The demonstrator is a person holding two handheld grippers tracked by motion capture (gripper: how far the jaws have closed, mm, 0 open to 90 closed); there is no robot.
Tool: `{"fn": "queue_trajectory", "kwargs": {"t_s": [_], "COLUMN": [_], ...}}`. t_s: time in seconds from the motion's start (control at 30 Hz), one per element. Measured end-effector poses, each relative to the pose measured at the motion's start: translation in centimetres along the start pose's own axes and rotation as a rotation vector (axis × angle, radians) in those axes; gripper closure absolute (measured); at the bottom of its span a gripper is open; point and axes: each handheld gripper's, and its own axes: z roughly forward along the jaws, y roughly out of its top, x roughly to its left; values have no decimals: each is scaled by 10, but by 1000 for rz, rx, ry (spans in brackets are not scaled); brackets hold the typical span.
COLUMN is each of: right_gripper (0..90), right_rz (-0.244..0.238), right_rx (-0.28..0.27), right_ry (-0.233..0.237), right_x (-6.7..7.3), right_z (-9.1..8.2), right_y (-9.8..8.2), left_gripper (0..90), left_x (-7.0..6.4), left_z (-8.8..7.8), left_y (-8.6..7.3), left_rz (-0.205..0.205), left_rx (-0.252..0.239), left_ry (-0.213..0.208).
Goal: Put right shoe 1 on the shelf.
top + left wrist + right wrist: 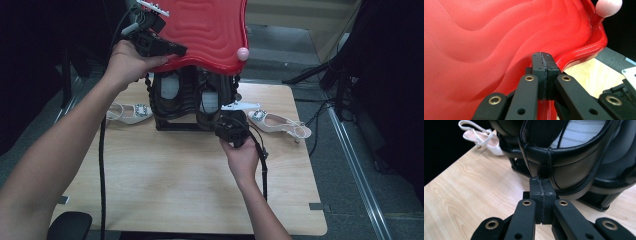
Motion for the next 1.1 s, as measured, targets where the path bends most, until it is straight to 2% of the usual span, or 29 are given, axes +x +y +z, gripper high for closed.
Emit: {"fn": "queue_trajectory", "kwargs": {"t_s": [0.13, 0.23, 0.33, 0.43, 0.47, 0.63, 0.73, 0.87, 1.1], "right_gripper": [900, 900, 900, 900, 900, 900, 900, 900, 900], "right_rz": [6, 7, 21, -7, -3, 18, 36, 14, 25], "right_rx": [-14, -18, -16, -8, -4, -20, -33, -34, -33], "right_ry": [-10, -41, -32, -62, -78, -123, -118, -146, -100], "right_x": [-4, -6, -11, -10, -11, -20, -26, -22, -21], "right_z": [2, 4, 4, 3, 3, -4, -7, -6, -3], "right_y": [5, 10, 15, 16, 17, 16, 14, 14, 14], "left_gripper": [900, 900, 900, 900, 900, 900, 900, 900, 900], "left_x": [0, 0, 0, -2, -2, -1, -1, -1, -2], "left_z": [0, 0, 0, 1, 1, 1, 1, 1, 1], "left_y": [0, 0, 0, 1, 1, 1, 1, 1, 1], "left_rz": [0, -1, 1, 3, 5, 13, 15, 18, 25], "left_rx": [2, -1, 1, -2, -1, 0, 0, 0, -3], "left_ry": [-2, -1, 1, 9, 10, 7, 5, 5, 7]}}
